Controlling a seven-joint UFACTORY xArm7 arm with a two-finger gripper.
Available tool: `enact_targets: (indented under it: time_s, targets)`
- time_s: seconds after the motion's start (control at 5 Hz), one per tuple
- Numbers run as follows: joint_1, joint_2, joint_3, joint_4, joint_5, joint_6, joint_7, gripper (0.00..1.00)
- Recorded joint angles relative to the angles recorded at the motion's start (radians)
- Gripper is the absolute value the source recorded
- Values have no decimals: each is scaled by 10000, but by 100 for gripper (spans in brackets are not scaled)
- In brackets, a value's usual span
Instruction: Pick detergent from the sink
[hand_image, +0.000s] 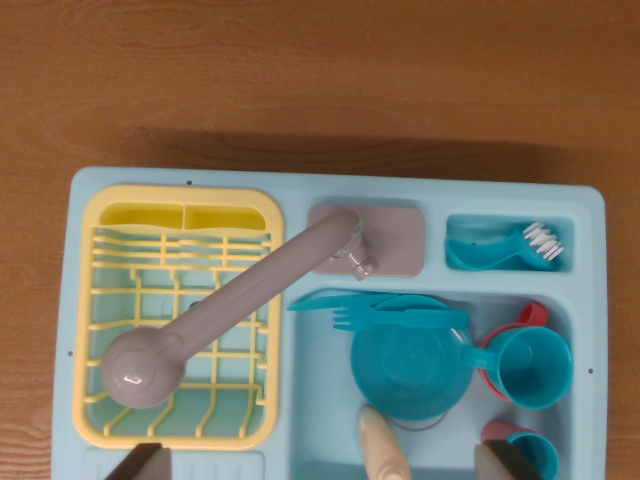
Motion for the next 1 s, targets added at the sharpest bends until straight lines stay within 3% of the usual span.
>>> enact_targets:
  time_s: [0.8,1.0]
  targets:
    - [-12,28,-29,-233,2,-216,-113,0]
    - [-23,53,-56,-443,4,-409,-214,0]
